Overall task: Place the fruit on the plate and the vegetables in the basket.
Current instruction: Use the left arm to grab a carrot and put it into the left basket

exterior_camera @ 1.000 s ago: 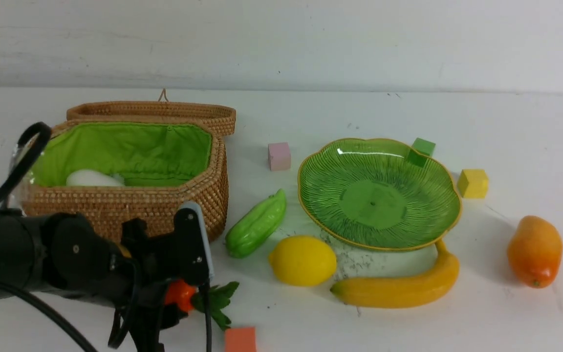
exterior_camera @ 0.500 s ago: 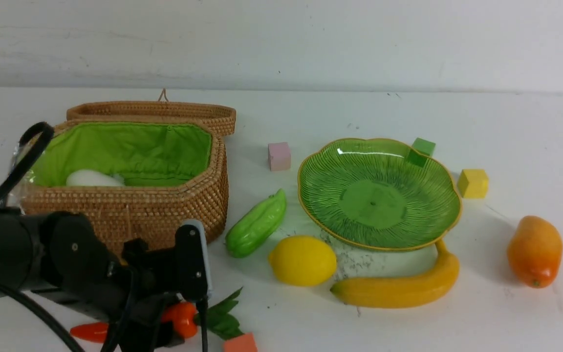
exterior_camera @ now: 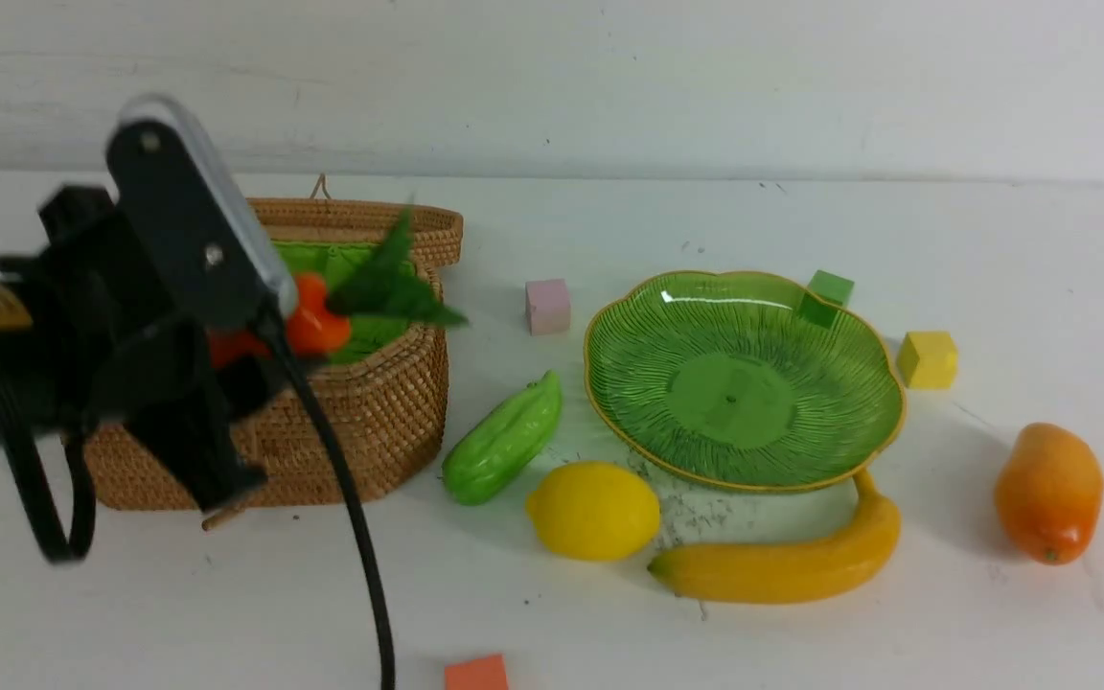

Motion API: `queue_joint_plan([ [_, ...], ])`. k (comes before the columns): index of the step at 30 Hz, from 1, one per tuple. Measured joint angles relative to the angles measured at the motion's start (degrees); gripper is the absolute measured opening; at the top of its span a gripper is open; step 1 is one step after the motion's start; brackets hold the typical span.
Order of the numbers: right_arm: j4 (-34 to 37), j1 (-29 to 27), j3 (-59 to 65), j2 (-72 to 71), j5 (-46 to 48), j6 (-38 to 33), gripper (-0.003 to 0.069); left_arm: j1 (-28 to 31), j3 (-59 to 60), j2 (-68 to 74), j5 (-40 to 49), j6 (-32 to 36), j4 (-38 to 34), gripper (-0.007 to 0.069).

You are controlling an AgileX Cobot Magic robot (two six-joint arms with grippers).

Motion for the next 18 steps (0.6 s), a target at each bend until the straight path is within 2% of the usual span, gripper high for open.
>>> queue_joint_plan([
  [7, -0.6, 0.1, 0.0, 0.0, -16.1, -0.7, 0.0223, 5.2, -9.5, 11.5, -1.5, 0.1, 2.3, 0.0365],
  [15, -0.6, 0.1, 0.0, 0.0, -16.3, -0.9, 0.0223, 5.7, -12.4, 20.7, -5.3, 0.9, 6.7, 0.0365],
  [18, -0.7, 0.1, 0.0, 0.0, -15.3, -0.9, 0.0223, 5.7, -12.6, 21.3, -7.5, 0.9, 6.8, 0.045],
])
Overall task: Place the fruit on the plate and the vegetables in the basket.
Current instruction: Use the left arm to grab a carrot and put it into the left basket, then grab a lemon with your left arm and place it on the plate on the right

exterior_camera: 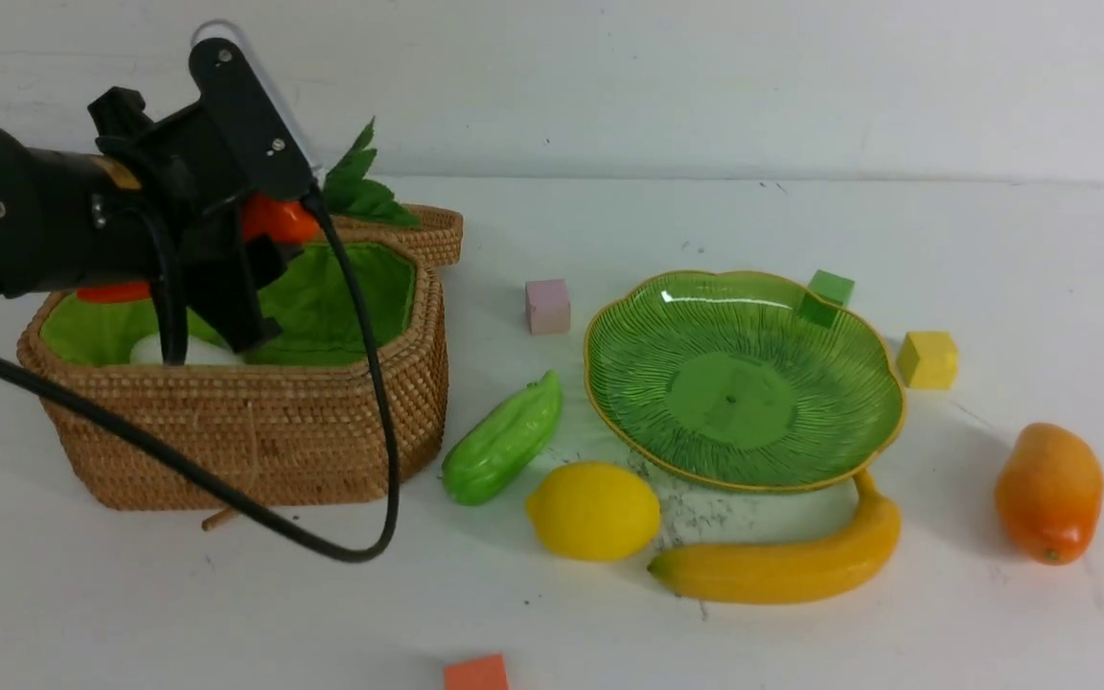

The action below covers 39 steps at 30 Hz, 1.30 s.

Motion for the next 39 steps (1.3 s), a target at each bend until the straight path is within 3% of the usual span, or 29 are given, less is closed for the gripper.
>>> queue_joint_plan([
  [5, 0.0, 0.0, 0.0, 0.0, 0.3, -0.1, 0.0223, 0.0, 0.0, 0.0, 0.0, 0.0, 0.0, 0.0596],
  [8, -0.3, 0.0, 0.0, 0.0, 0.4, -0.1, 0.0223, 0.0, 0.0, -1.0, 2.7, 0.0, 0.0, 0.0622],
  [11, -1.1, 0.0, 0.0, 0.0, 0.4, -0.2, 0.0223, 0.0, 0.0, -2.9, 5.5, -0.5, -1.4, 0.0598],
  [16, -1.3, 0.0, 0.0, 0.0, 0.7, -0.2, 0.0223, 0.0, 0.0, -7.3, 13.0, -13.1, -16.3, 0.0469],
  [17, -1.3, 0.0, 0.0, 0.0, 0.9, -0.2, 0.0223, -0.1, 0.0, -8.2, 16.6, -18.6, -21.7, 0.0408],
  [19, -1.3, 0.0, 0.0, 0.0, 1.1, -0.2, 0.0223, -0.7, 0.0, -9.0, 21.4, -22.6, -26.2, 0.0309],
  [22, -1.3, 0.0, 0.0, 0.0, 1.6, -0.2, 0.0223, -2.8, 0.0, -9.3, 26.7, -24.4, -27.8, 0.0173],
  [23, -1.3, 0.0, 0.0, 0.0, 2.8, -0.2, 0.0223, -6.6, 0.0, -9.3, 31.6, -25.2, -26.8, 0.007],
  [24, -1.3, 0.0, 0.0, 0.0, 3.9, -0.2, 0.0223, -9.0, 0.0, -9.2, 33.3, -25.5, -25.2, 0.0021],
  [26, -1.6, 0.0, 0.0, 0.0, 5.9, -0.2, 0.0223, -13.2, -0.1, -9.1, 34.9, -26.4, -20.4, -0.0013],
  [28, -1.8, 0.0, 0.0, 0.0, 7.1, -0.2, 0.0223, -16.4, -0.6, -8.6, 35.9, -27.7, -16.9, -0.0013],
  [29, -1.9, 0.0, 0.0, 0.0, 9.5, -0.2, 0.0223, -20.9, -2.4, -7.0, 37.4, -30.6, -9.4, -0.0013],
  [34, -3.0, 0.0, 0.0, 0.0, 15.4, 2.1, 0.0223, -26.5, -9.3, 0.3, 42.8, -33.8, 2.8, -0.0004],
  [38, -4.9, 0.0, 0.0, 0.0, 21.2, 4.7, 0.0223, -27.7, -15.6, 7.7, 45.4, -29.8, 5.7, 0.0102],
  [39, -5.5, 0.0, 0.0, -0.1, 21.7, 5.3, 0.0223, -27.7, -17.3, 9.4, 45.4, -27.1, 6.0, 0.0161],
])
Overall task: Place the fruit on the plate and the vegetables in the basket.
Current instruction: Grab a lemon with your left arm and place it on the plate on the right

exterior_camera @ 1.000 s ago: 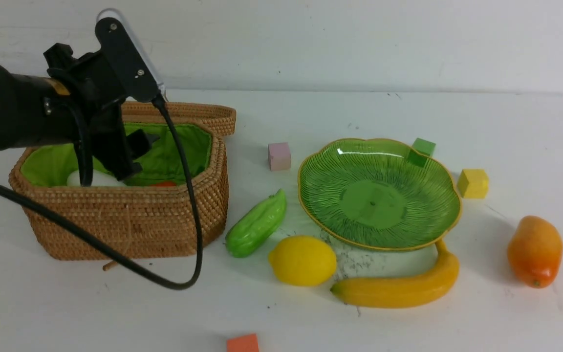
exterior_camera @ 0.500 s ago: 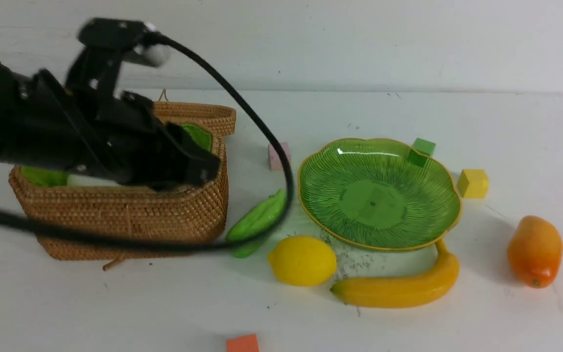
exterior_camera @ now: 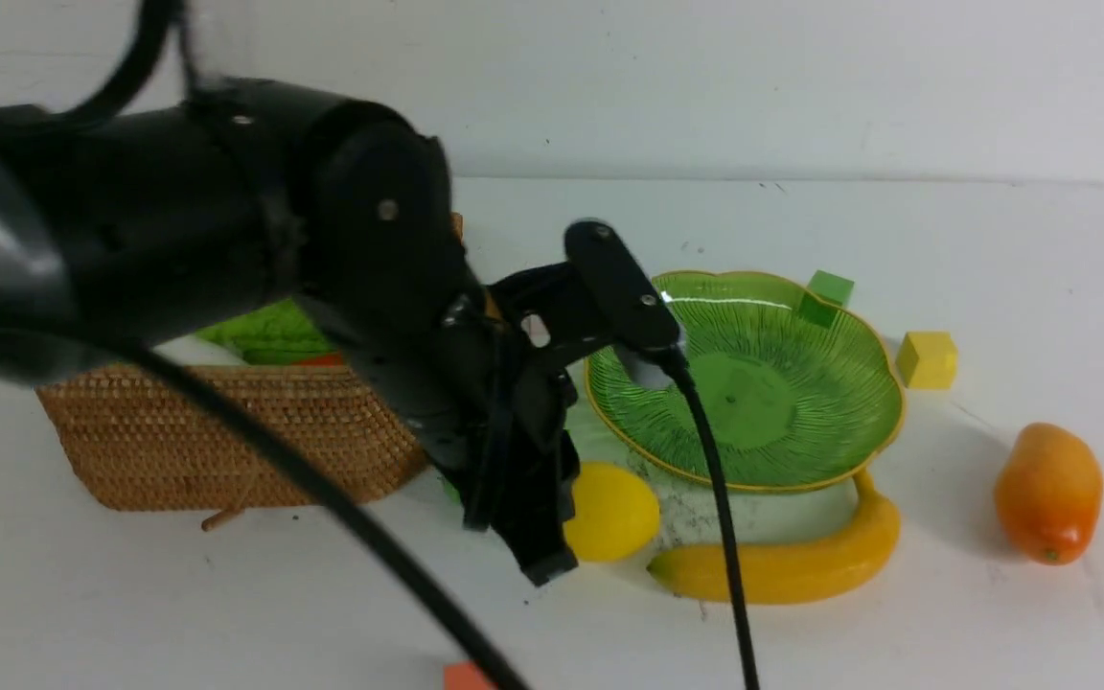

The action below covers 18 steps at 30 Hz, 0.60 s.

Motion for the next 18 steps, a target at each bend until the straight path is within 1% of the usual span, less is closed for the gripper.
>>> queue_joint_plan([
  [2, -1.0, 0.0, 0.1, -0.8, 0.1, 1.2, 0.0223, 0.0, -2.1, 3.1, -0.1, 5.1, 0.2, 0.0277],
  [6, -2.8, 0.0, 0.7, -4.4, 0.1, 2.9, 0.0223, 0.0, -3.3, 7.3, -2.7, 13.0, 0.4, 0.0504],
  [8, -4.0, 0.0, 0.7, -7.3, 0.1, 4.6, 0.0223, 0.0, -3.4, 8.9, -5.4, 15.6, 0.7, 0.0594],
  [9, -4.5, 0.0, 0.7, -8.4, 0.1, 5.4, 0.0223, 0.0, -3.4, 9.4, -6.5, 16.1, 0.8, 0.062],
  [11, -5.8, 0.0, 0.7, -11.3, 0.1, 6.9, 0.0223, 0.0, -3.4, 10.7, -9.5, 16.9, 1.5, 0.0657],
  [13, -6.4, 0.0, 0.7, -13.6, 0.1, 7.6, 0.0223, 0.0, -3.4, 12.1, -12.5, 17.1, 1.7, 0.0662],
  [17, -6.6, 0.0, 0.6, -15.7, 0.2, 8.1, 0.0223, 0.0, -3.5, 14.0, -15.6, 17.3, 2.3, 0.0633],
  [18, -6.6, 0.0, 0.6, -16.0, 0.2, 8.9, 0.0223, 0.0, -3.5, 14.7, -15.9, 17.3, 2.8, 0.0602],
])
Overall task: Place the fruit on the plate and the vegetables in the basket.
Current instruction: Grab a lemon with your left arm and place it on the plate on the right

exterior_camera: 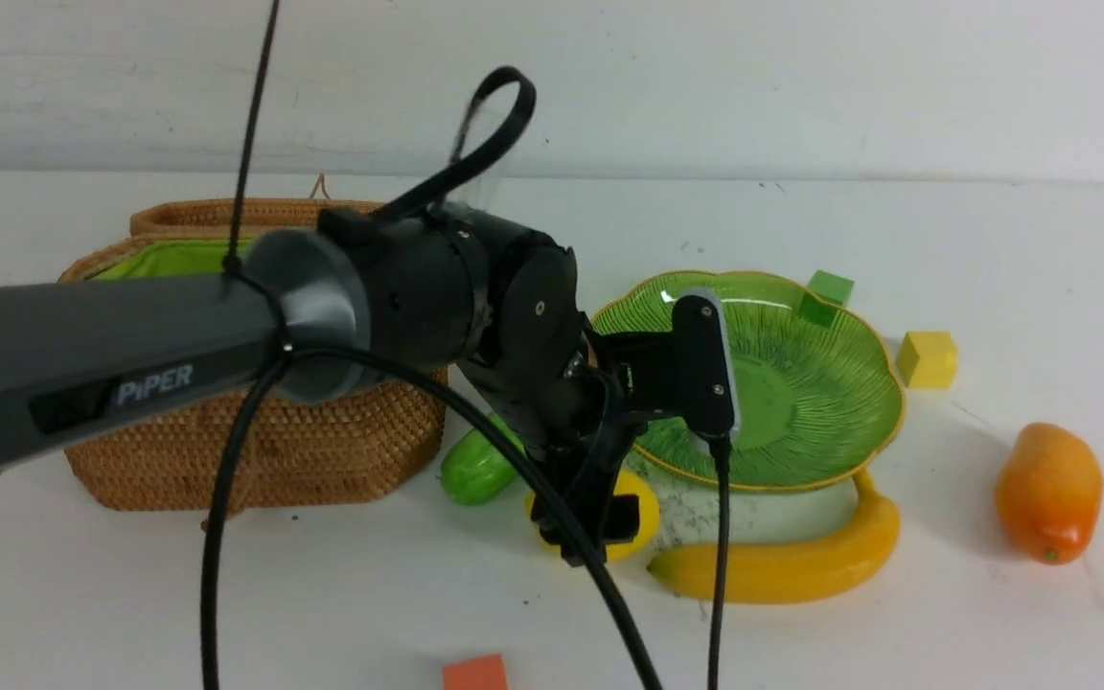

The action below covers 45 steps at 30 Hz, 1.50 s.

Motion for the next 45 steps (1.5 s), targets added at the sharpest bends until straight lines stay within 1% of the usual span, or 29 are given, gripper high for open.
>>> queue_joint_plan([
  [3, 0.0, 0.0, 0.0, 0.0, 0.0, 0.5, 0.0223, 0.0, 0.0, 1.0, -0.1, 0.0, 0.9, 0.0559],
  [6, 0.0, 0.0, 0.0, 0.0, 0.0, 0.5, 0.0223, 0.0, 0.0, 2.0, -0.1, -0.9, 2.8, 0.0539],
  [13, 0.0, 0.0, 0.0, 0.0, 0.0, 0.5, 0.0223, 0.0, -0.1, 2.1, -0.8, -1.8, 3.6, 0.0541],
  [20, 0.0, 0.0, 0.0, 0.0, 0.0, 0.5, 0.0219, 0.0, -0.2, 3.6, -2.0, -2.0, 3.8, 0.0603],
  [24, 0.0, 0.0, 0.0, 0.0, 0.0, 0.5, 0.0216, 0.0, -0.2, 4.7, -2.0, -2.1, 3.8, 0.0613],
  [27, 0.0, 0.0, 0.0, 0.0, 0.0, 0.5, 0.0216, 0.0, -0.3, 4.7, -1.5, -2.2, 3.8, 0.0606],
  [32, 0.0, 0.0, 0.0, 0.0, 0.0, 0.5, 0.0216, 0.0, -0.4, 4.7, 0.0, -2.8, 3.8, 0.0555],
  [36, -0.1, 0.0, 0.0, 0.0, 0.0, 0.5, 0.0216, 0.0, -0.4, 4.5, 0.3, -5.3, 4.3, 0.0554],
  [42, -0.6, 0.0, 0.0, 0.0, 0.0, 0.5, 0.0216, 0.0, -0.4, 2.6, 1.9, -6.0, 7.5, 0.0554],
  [45, -1.1, 0.0, 0.0, 0.0, 0.0, 0.5, 0.0216, 0.0, -0.4, 0.5, 2.5, -6.2, 8.0, 0.0554],
])
